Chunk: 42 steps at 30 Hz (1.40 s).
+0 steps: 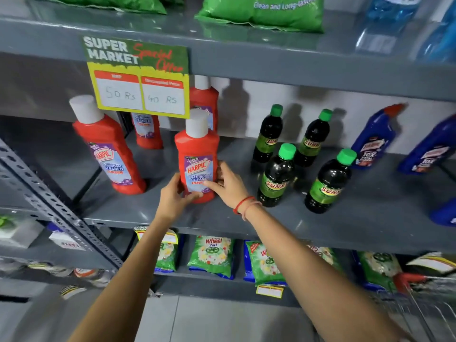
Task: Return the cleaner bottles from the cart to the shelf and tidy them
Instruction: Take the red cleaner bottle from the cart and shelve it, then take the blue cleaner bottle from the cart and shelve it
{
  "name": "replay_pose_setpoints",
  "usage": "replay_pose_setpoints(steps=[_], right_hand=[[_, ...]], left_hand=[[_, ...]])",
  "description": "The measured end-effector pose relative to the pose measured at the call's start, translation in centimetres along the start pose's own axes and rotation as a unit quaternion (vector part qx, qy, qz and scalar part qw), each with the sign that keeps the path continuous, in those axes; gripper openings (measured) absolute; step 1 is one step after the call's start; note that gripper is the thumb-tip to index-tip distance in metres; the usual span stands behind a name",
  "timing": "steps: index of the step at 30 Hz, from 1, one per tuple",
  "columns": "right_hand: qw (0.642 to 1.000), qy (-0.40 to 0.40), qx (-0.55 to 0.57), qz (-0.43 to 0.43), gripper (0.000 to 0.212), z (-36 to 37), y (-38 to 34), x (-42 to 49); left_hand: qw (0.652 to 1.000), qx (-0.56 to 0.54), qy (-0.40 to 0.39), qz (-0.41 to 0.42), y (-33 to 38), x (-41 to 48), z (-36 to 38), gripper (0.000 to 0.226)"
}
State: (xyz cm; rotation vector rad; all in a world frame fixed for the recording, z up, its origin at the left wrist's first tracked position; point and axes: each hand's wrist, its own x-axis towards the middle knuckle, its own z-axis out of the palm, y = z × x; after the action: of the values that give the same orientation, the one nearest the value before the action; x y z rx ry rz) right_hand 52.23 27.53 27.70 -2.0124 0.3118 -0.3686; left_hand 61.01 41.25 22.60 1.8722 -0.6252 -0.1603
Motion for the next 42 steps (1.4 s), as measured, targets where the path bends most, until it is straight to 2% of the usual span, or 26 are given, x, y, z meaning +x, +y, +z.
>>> replay_pose_setpoints(steps=[4, 7, 9, 10, 12, 14, 16, 20, 22, 26, 30, 32, 34, 37, 39, 42], right_hand=[[0.999, 0.053, -0.005, 0.011, 0.046, -2.0, 1.1, -3.4], [0.995, 0.099, 0.008, 0.025, 0.031, -5.4, 2.8, -7.5], [0.988, 0.146, 0.006, 0.050, 0.023, -8.5, 4.4, -10.7], [0.983, 0.173, 0.006, 0.061, 0.021, -10.2, 5.4, -12.5], [0.972, 0.221, 0.001, 0.083, 0.017, -13.9, 7.5, -16.1], [0.957, 0.268, -0.001, 0.112, 0.015, -17.7, 9.8, -20.1], [0.934, 0.325, 0.020, 0.145, 0.016, -21.5, 12.2, -24.1], [0.865, 0.452, 0.038, 0.213, 0.014, -27.9, 17.0, -33.6], [0.824, 0.499, 0.028, 0.267, 0.016, -30.5, 19.5, -38.8], [0.736, 0.540, 0.025, 0.408, 0.015, -33.1, 25.2, -49.1], [0.653, 0.493, 0.112, 0.564, 0.023, -31.6, 30.8, -57.0], [0.608, 0.442, 0.188, 0.632, 0.004, -29.8, 32.3, -59.9], [0.556, 0.419, 0.259, 0.670, 0.025, -27.4, 34.3, -62.5], [0.487, 0.432, 0.328, 0.684, 0.020, -24.0, 36.7, -65.1], [0.446, 0.455, 0.363, 0.680, 0.033, -22.4, 38.2, -65.6], [0.429, 0.459, 0.339, 0.700, 0.043, -21.0, 40.4, -65.2]], left_hand=[[0.997, 0.052, 0.017, -0.045, 0.7, -0.8, 0.7, 0.055], [0.987, 0.052, 0.123, -0.084, 1.3, -4.1, 3.2, 0.061], [0.978, 0.042, 0.185, -0.082, 2.3, -7.3, 6.1, 0.054], [0.978, 0.029, 0.192, -0.074, 3.1, -8.7, 8.0, 0.048], [0.989, 0.025, 0.142, -0.039, 5.2, -11.3, 12.6, 0.036], [0.999, 0.030, 0.021, 0.011, 7.7, -13.7, 17.9, 0.025], [0.990, 0.024, -0.130, 0.046, 10.7, -16.0, 23.2, 0.023], [0.932, 0.024, -0.344, 0.107, 16.2, -20.5, 33.0, 0.023], [0.903, 0.029, -0.406, 0.140, 18.3, -22.6, 37.4, 0.024], [0.844, 0.056, -0.506, 0.167, 20.6, -27.1, 45.0, 0.024], [0.761, 0.113, -0.618, 0.163, 19.7, -31.7, 51.9, 0.030], [0.696, 0.179, -0.679, 0.152, 18.4, -34.2, 54.9, 0.036], [0.622, 0.237, -0.733, 0.140, 17.0, -36.6, 57.5, 0.040], [0.538, 0.297, -0.777, 0.138, 15.0, -39.9, 60.6, 0.044], [0.509, 0.322, -0.787, 0.136, 13.5, -41.7, 62.4, 0.046], [0.505, 0.347, -0.782, 0.114, 10.8, -43.8, 64.9, 0.043]])
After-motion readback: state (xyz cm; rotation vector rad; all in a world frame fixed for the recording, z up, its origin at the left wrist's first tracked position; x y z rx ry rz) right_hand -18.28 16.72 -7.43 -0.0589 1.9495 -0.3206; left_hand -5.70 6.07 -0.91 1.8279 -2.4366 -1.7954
